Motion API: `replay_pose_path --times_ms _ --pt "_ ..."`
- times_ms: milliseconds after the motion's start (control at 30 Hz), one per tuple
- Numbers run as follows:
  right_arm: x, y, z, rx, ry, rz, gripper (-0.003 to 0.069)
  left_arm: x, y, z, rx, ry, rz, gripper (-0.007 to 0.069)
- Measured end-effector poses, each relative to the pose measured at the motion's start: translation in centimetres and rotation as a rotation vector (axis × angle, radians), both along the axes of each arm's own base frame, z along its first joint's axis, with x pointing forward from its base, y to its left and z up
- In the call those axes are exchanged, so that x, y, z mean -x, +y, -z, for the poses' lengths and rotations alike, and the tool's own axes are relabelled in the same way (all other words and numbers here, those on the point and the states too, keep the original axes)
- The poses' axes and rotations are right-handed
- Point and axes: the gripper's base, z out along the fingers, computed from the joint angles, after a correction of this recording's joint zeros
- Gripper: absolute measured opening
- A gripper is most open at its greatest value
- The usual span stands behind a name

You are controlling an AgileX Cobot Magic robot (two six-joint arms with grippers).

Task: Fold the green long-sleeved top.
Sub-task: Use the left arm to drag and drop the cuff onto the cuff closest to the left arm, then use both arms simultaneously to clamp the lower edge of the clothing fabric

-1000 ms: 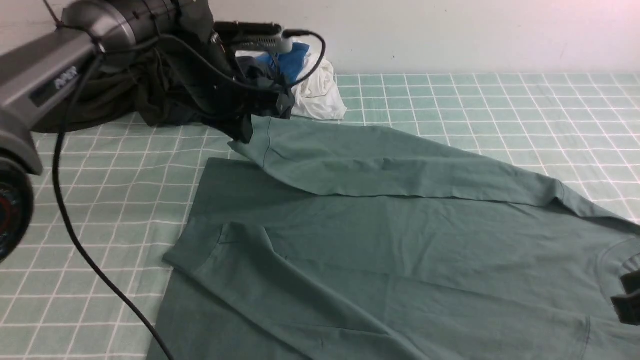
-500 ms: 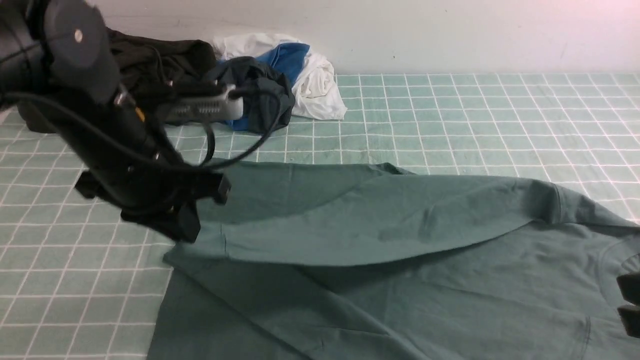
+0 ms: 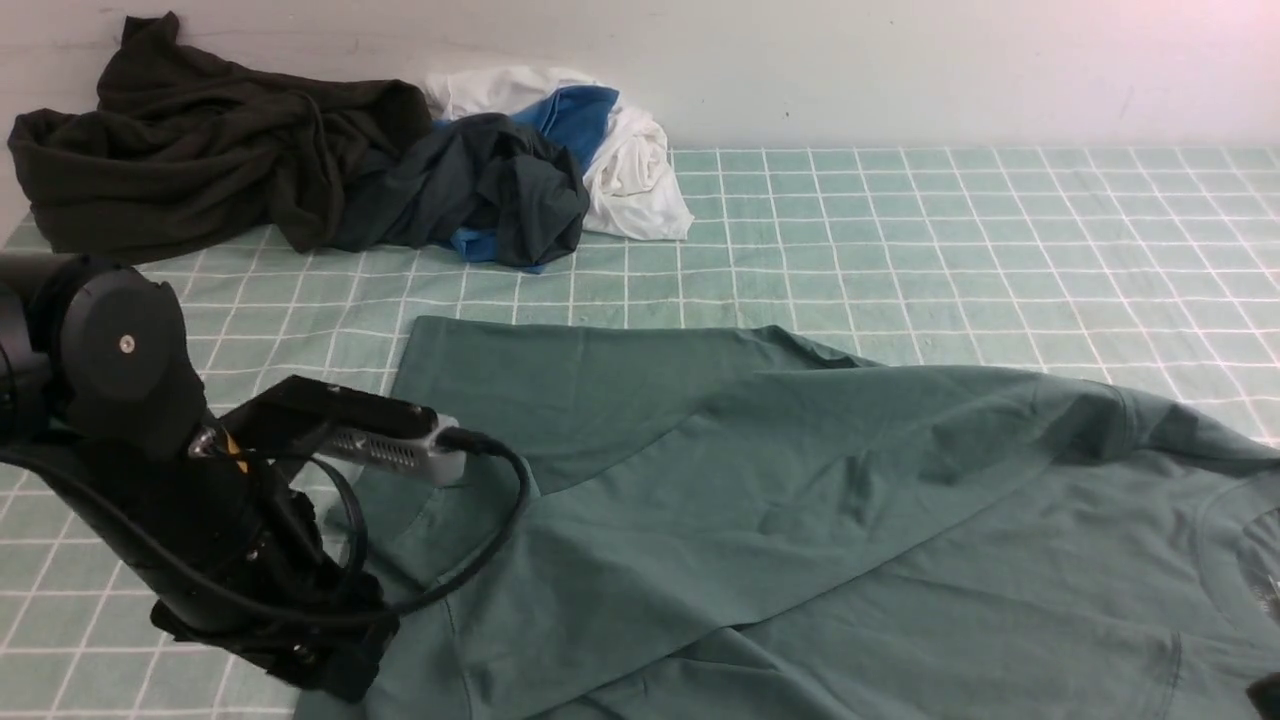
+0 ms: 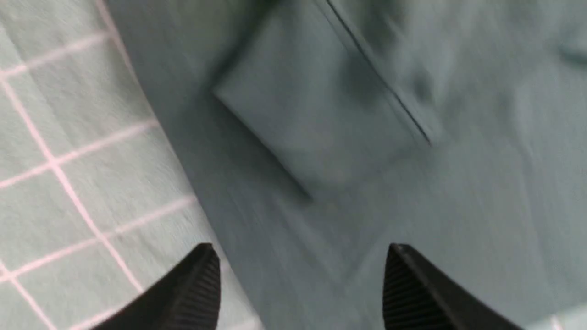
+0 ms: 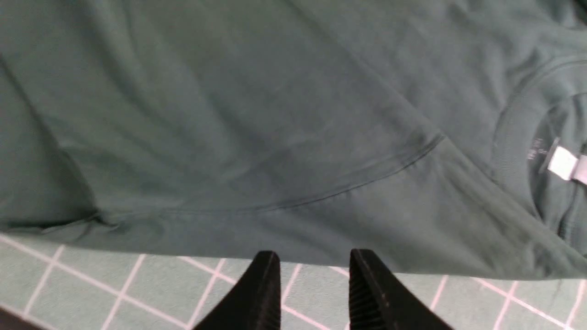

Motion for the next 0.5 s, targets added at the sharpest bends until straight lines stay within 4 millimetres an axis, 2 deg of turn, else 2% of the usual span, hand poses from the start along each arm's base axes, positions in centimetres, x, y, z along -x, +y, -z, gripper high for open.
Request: replay_pose_path --times_ms 33,100,200,233,333,367,433,500 --pt "0.0 0.0 0.0 -0.001 0.002 -0.008 0.0216 0.1 -0.1 -0.1 0.001 -0.004 0.013 0.0449" --pt "0.3 0.5 0.0 -0.036 0.030 -0.049 0.0221 2.1 -2.1 -0.5 -0.017 0.025 0.210 0.0448" --pt "0.6 1.0 0.0 -0.070 0.046 -0.097 0.0225 5.0 -4.1 0.5 -0.078 0.080 0.458 0.0448" --pt "0.6 1.0 0.0 -0.071 0.046 -0.099 0.0225 5.4 -4.3 0.8 -0.087 0.086 0.485 0.0448" --pt "0.6 1.1 -0.1 -0.076 0.047 -0.122 0.0228 8.4 -5.2 3.1 -0.152 0.117 0.663 0.0448" --pt "0.6 1.1 -0.1 -0.076 0.047 -0.122 0.0228 8.5 -5.2 3.3 -0.153 0.119 0.662 0.0448" --pt "0.6 1.1 -0.1 -0.077 0.046 -0.126 0.0229 10.6 -5.2 5.7 -0.176 0.102 0.754 0.0448" --pt "0.6 1.1 -0.1 -0.077 0.045 -0.127 0.0229 11.1 -5.0 6.5 -0.179 0.082 0.774 0.0448"
